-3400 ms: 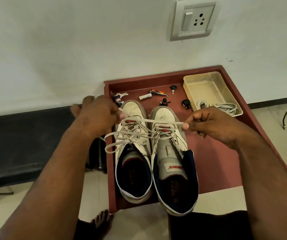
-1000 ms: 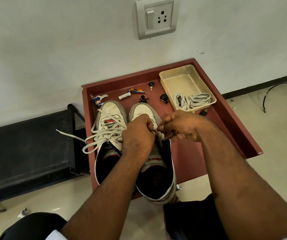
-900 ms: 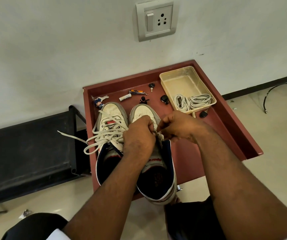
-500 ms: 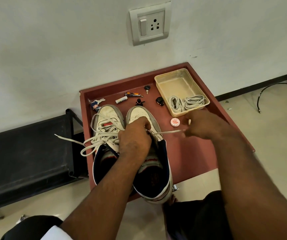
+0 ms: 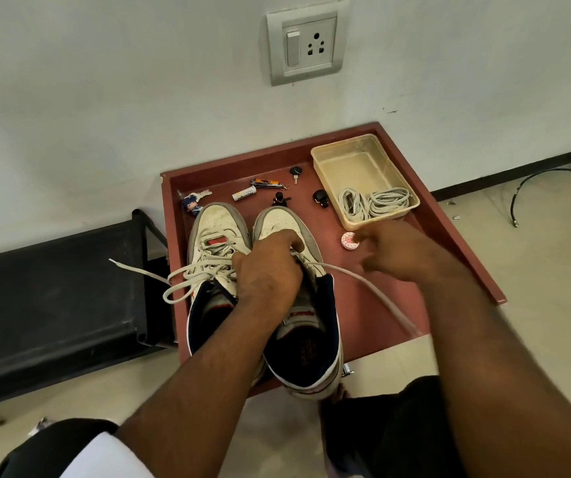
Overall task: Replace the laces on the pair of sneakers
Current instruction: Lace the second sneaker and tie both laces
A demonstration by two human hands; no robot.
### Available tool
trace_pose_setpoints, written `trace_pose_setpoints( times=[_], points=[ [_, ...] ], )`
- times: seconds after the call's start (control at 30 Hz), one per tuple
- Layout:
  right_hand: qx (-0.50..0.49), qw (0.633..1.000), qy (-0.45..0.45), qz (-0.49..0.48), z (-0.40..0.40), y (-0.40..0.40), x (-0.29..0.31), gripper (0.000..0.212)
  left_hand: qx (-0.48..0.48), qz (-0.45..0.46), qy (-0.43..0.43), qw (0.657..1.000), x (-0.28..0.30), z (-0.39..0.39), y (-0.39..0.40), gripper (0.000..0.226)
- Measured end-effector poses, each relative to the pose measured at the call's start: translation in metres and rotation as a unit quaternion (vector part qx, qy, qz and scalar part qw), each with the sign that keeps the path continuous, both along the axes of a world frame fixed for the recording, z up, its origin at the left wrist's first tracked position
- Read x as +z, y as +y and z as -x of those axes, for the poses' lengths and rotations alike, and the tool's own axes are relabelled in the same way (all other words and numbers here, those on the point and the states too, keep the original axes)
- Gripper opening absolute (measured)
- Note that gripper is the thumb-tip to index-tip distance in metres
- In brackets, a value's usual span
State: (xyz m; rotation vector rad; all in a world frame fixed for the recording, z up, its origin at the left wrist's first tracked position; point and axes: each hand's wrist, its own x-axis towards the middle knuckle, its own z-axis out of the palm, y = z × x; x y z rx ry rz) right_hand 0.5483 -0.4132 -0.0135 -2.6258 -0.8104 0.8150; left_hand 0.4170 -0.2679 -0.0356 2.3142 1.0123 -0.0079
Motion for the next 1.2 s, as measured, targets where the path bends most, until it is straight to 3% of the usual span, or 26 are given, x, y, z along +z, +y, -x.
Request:
trace_pose_setpoints(
  times=[0.13, 0.2, 0.27, 0.33, 0.4, 0.47, 0.53, 0.57, 0.67, 0.73, 0.8, 0.87, 0.93, 1.03, 1.13, 1.2],
  points=[
    [0.079, 0.994, 0.003, -0.079, 0.039, 0.048, -0.005, 0.008, -0.003, -0.02, 0.001, 1.0, 0.002, 0.0, 0.0, 0.035],
    [0.075, 0.996, -0.009, -0.053, 0.034, 0.041, -0.012, 0.02, 0.003, -0.018, -0.007, 1.0, 0.002, 0.0, 0.0, 0.031],
    [0.033, 0.999, -0.028, 0.007, 0.016, 0.021, -0.014, 0.017, 0.003, -0.006, -0.017, 1.0, 0.003, 0.001, 0.001, 0.028],
    [-0.07, 0.992, -0.071, 0.074, -0.003, -0.005, -0.013, 0.002, 0.003, 0.002, -0.021, 1.0, 0.004, 0.002, 0.0, 0.029],
    [-0.15, 0.977, -0.101, 0.11, -0.006, -0.016, -0.014, 0.015, 0.002, 0.001, -0.023, 1.0, 0.006, 0.003, -0.001, 0.03],
    [-0.135, 0.987, -0.091, 0.005, 0.009, 0.002, -0.013, 0.027, -0.001, -0.011, -0.023, 1.0, 0.009, 0.003, -0.002, 0.032],
    [-0.077, 0.991, -0.013, -0.111, 0.036, 0.029, -0.007, 0.031, -0.005, -0.017, -0.021, 1.0, 0.012, 0.002, -0.003, 0.032],
    [-0.036, 0.992, 0.009, -0.121, 0.046, 0.041, -0.007, 0.028, -0.006, -0.018, -0.017, 1.0, 0.013, 0.002, -0.004, 0.032],
    [-0.004, 0.995, 0.011, -0.094, 0.052, 0.052, -0.01, 0.018, -0.001, -0.007, -0.019, 1.0, 0.015, 0.003, -0.004, 0.031],
    [-0.008, 0.999, 0.004, -0.033, 0.041, 0.037, -0.012, 0.02, 0.003, 0.001, -0.02, 1.0, 0.014, 0.003, -0.002, 0.029],
    [-0.036, 0.997, -0.012, 0.062, 0.022, 0.018, -0.015, 0.008, 0.01, 0.018, -0.026, 0.999, 0.014, 0.004, -0.002, 0.026],
    [-0.071, 0.987, -0.054, 0.134, 0.012, 0.003, -0.018, 0.022, 0.023, 0.026, -0.054, 0.998, 0.021, 0.007, -0.002, 0.019],
    [-0.064, 0.994, -0.053, 0.067, 0.016, 0.006, -0.02, 0.03, 0.038, -0.047, -0.065, 0.996, 0.035, 0.012, 0.006, 0.022],
    [-0.019, 0.985, 0.087, -0.151, 0.041, 0.03, -0.015, 0.039, -0.005, -0.139, 0.025, 0.99, 0.05, 0.019, 0.039, 0.032],
    [0.009, 0.981, 0.062, -0.185, 0.048, 0.045, -0.021, 0.02, -0.069, -0.114, 0.19, 0.973, 0.05, 0.023, 0.055, 0.025],
    [0.01, 0.984, 0.041, -0.172, 0.045, 0.045, -0.021, 0.016, -0.087, -0.122, 0.221, 0.964, 0.043, 0.024, 0.05, 0.025]
  ],
)
